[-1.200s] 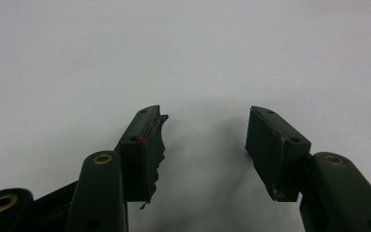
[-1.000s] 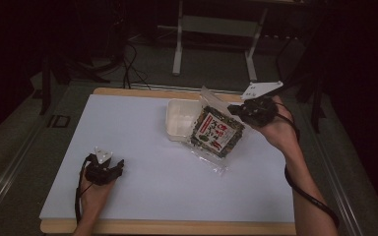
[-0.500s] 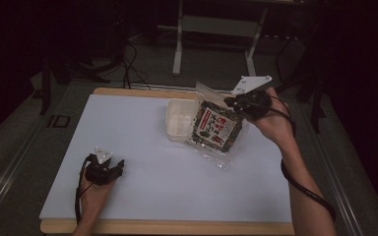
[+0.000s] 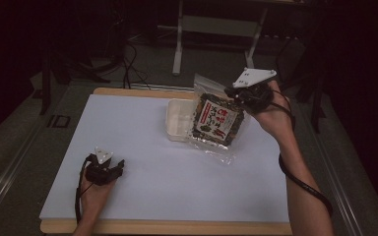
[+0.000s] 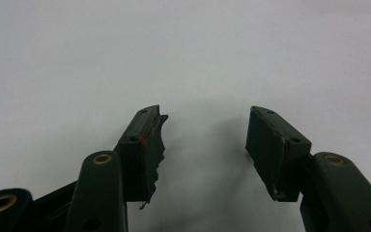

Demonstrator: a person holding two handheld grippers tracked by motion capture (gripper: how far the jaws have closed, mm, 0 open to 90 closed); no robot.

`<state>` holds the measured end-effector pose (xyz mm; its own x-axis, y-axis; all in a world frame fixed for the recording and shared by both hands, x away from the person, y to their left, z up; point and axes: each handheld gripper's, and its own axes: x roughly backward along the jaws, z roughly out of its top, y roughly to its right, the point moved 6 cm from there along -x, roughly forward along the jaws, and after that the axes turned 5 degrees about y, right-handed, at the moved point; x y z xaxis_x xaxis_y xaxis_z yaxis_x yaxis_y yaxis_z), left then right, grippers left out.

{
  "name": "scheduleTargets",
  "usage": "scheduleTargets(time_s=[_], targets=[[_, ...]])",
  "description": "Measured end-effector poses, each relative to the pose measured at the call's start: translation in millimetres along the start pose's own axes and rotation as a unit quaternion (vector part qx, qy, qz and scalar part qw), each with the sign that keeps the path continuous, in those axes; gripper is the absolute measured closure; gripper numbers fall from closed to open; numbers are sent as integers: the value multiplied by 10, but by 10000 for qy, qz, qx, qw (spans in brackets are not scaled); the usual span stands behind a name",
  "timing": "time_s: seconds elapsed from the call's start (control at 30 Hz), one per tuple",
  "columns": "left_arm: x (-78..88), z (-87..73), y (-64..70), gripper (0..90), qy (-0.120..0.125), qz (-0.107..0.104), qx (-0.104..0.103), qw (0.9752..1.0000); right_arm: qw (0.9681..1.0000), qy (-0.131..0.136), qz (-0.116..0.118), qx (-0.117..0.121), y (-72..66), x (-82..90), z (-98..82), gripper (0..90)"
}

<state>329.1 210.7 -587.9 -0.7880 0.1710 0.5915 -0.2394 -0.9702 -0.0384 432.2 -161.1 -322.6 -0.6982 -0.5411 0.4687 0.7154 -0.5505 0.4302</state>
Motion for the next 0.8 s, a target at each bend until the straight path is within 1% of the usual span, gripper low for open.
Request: scheduleTargets(time_s=[0.03, 0.07, 0.13, 0.23, 0.33, 0.37, 0.53, 0.7, 0.73, 0.8], targets=[[0, 0, 0, 470, 0, 0, 0, 10000, 10000, 0, 0, 0, 0, 0, 0, 897], [-2, 1, 1, 470, 9, 4, 7, 10000, 9999, 126, -66, -24, 26, 21, 21, 897], [-2, 1, 1, 470, 8, 3, 4, 10000, 9996, 246, -160, -21, 56, 46, 54, 897], [-1, 1, 1, 470, 8, 1, 10, 10000, 9990, 382, -237, -24, 93, 75, 111, 897], [0, 1, 1, 470, 10, -3, 7, 10000, 9989, 392, -270, 24, 116, 73, 138, 897], [0, 1, 1, 470, 8, -5, 4, 10000, 9987, 374, -337, 39, 143, 60, 152, 898], [1, 1, 3, 470, 8, -8, 4, 10000, 9987, 380, -350, 24, 189, 19, 181, 898], [3, 1, 2, 470, 0, -14, -6, 10000, 9984, 451, -326, 61, 180, -22, 240, 899], [7, 0, 1, 470, -7, -19, -15, 10000, 9983, 496, -301, 71, 165, -37, 284, 899], [7, 0, 0, 470, -10, -16, -23, 10000, 9982, 504, -310, 83, 156, -45, 305, 899]])
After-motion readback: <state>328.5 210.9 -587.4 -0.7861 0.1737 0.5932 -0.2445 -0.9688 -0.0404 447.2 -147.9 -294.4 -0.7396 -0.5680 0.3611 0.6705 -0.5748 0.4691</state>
